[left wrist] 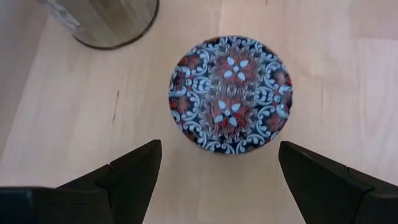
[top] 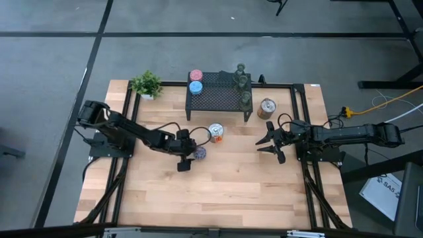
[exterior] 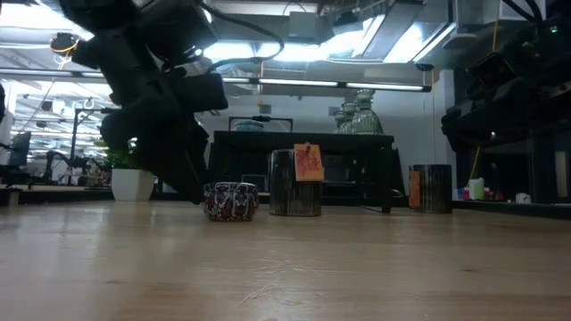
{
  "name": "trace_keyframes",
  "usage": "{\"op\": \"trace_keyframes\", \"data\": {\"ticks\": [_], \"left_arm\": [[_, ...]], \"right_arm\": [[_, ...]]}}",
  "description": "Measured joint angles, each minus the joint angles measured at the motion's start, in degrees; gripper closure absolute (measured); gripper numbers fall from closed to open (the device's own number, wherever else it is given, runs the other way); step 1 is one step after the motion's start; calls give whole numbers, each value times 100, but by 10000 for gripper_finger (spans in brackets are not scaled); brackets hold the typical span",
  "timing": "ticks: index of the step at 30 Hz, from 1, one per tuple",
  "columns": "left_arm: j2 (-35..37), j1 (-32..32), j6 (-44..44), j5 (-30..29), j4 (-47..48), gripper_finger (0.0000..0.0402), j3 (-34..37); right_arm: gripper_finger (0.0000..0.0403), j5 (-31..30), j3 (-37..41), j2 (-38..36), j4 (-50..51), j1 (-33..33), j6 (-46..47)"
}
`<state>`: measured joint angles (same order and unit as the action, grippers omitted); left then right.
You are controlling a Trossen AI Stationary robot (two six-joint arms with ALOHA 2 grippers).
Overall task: Pick & Place candle stick holders
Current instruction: Put the black scented candle on the shelf
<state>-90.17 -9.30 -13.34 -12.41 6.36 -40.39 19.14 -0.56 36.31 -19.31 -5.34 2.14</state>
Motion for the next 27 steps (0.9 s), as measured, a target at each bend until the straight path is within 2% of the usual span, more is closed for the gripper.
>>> {"op": "trace_keyframes", "data": {"ticks": [5,13,21,27], "left_arm": [[-243,2,-46,-104,-557,79,123],[-668,116,-415,207,-1061,49,108],[-695,118,-76,126,-1283,19,123],[-745,125,335,-53,-1606,18,123]], "right_arm": [[271,0,0,-1,0,0,1],[271,0,0,-2,2,0,0],[271,0,0,-2,2,2,-1],[271,0,0,-2,2,0,0]]}}
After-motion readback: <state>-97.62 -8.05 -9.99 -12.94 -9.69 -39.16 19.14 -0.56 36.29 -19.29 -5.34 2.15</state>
